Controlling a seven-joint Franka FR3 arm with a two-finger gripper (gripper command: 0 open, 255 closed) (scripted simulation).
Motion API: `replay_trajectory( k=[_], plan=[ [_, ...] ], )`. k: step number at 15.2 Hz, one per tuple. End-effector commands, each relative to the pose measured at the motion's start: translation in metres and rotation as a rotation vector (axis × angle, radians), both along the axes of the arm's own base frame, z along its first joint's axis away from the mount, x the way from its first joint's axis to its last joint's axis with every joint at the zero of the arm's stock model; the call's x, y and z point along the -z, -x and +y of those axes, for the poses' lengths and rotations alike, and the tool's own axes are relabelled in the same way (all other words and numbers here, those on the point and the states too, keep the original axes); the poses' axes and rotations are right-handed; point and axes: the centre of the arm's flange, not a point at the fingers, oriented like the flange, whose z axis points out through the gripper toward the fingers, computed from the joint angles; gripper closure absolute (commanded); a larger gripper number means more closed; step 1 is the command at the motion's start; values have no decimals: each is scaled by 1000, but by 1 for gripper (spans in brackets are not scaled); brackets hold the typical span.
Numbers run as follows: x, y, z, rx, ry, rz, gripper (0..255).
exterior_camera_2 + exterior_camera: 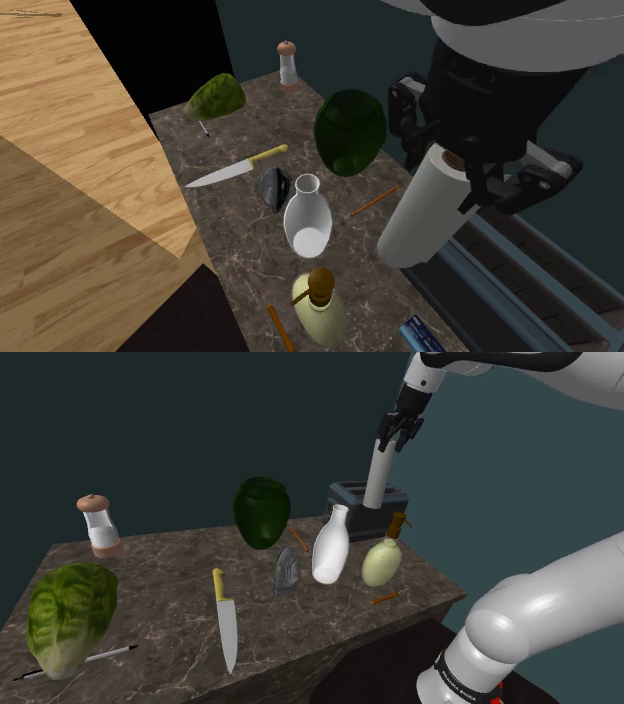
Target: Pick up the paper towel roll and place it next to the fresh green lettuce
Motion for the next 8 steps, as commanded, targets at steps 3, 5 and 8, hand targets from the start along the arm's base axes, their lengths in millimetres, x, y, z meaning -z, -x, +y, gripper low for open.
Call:
replay_trajectory(
  k=[3,5,8],
  plan=[
    [-22,-1,1,0,0,0,255],
    [-32,-1,1,0,0,0,255],
    [-48,-1,1,0,0,0,255]
  ],
)
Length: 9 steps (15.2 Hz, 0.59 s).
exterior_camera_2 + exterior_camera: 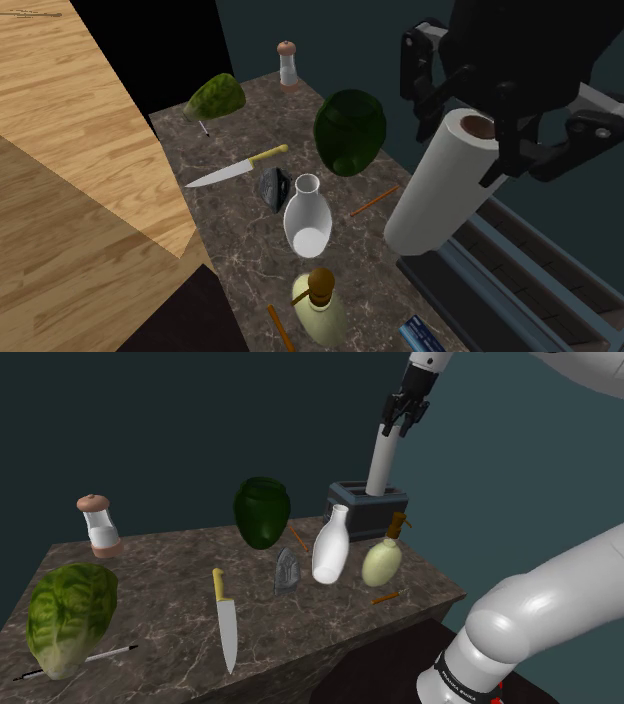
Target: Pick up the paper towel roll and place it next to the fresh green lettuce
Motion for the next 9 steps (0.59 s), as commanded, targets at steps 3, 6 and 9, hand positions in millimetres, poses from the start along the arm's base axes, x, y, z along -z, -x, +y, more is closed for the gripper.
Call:
replay_trajectory(
  k=[3,6,9],
  plan=[
    [-21,0,0,0,0,0,255],
    [-21,-6,26,0,0,0,255],
    [-16,-16,64,0,0,0,255]
  ],
)
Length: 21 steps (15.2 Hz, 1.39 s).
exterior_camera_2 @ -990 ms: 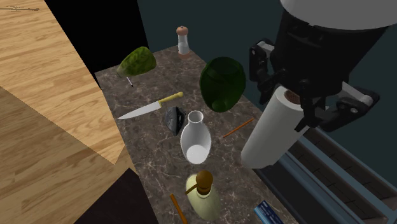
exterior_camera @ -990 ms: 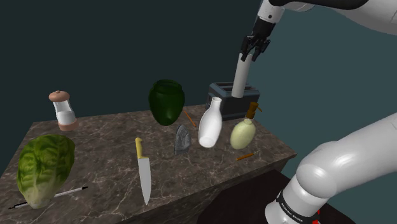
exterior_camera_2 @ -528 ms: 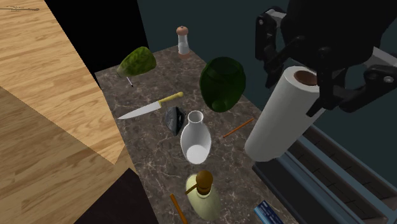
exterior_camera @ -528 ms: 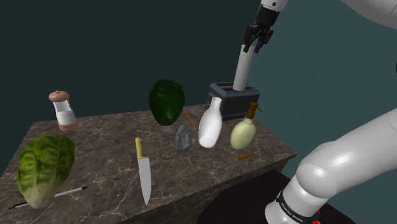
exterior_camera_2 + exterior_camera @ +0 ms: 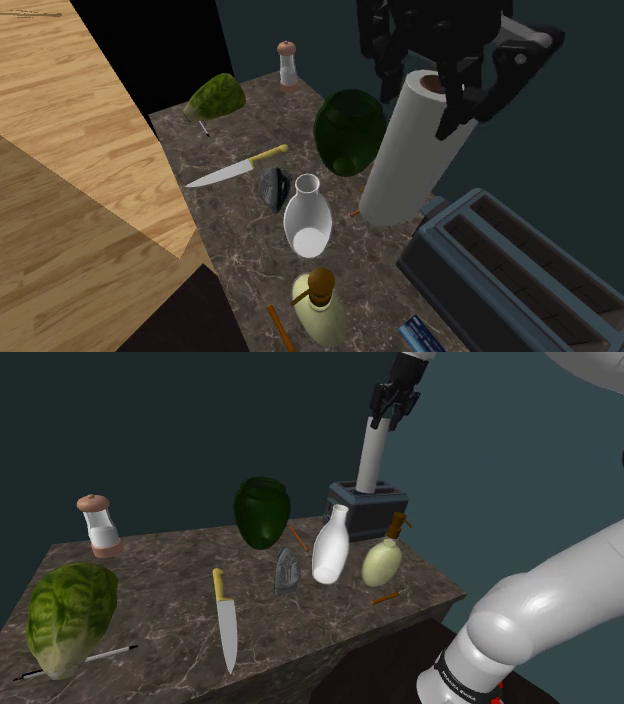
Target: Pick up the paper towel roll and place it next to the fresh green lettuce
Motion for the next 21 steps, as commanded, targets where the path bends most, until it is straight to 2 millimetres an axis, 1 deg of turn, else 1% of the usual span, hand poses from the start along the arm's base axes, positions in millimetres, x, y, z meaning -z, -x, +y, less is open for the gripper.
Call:
replay_trajectory(
  k=[1,21],
  plan=[
    [3,-6,26,1,0,0,255],
    [38,-72,279,1,0,0,255]
  ],
)
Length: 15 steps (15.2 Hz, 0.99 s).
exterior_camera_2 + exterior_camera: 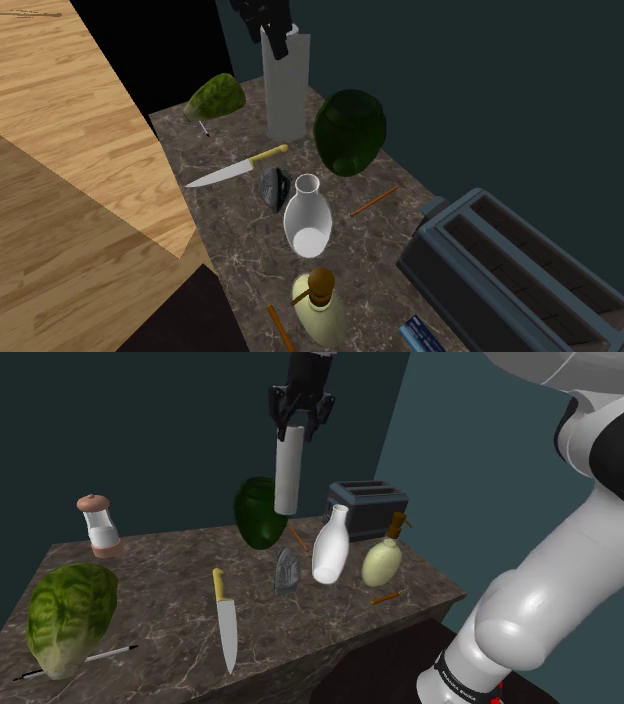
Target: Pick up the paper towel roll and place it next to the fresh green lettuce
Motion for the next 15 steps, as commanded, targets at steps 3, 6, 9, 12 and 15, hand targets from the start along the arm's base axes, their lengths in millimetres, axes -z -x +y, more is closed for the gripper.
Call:
replay_trajectory(
  k=[3,6,9,12,15],
  plan=[
    [7,-12,55,2,-1,-1,255],
    [12,-22,93,2,-1,-1,255],
    [18,-32,131,2,-1,-1,255],
    [23,-41,168,2,-1,-1,255],
    [28,-51,206,2,-1,-1,255]
  ],
)
